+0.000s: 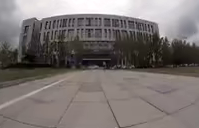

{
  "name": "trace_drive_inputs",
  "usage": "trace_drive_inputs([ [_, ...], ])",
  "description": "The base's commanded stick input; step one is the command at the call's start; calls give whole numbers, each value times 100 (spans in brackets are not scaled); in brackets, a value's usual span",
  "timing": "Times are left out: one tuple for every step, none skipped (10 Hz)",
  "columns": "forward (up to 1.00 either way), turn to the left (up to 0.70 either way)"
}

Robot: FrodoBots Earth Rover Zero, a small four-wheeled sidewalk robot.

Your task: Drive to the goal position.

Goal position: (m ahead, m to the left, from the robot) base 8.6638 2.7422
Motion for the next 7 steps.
trace_drive_inputs([
  [70,0],
  [70,0],
  [70,0],
  [70,0],
  [70,0],
  [70,0],
  [70,0],
])
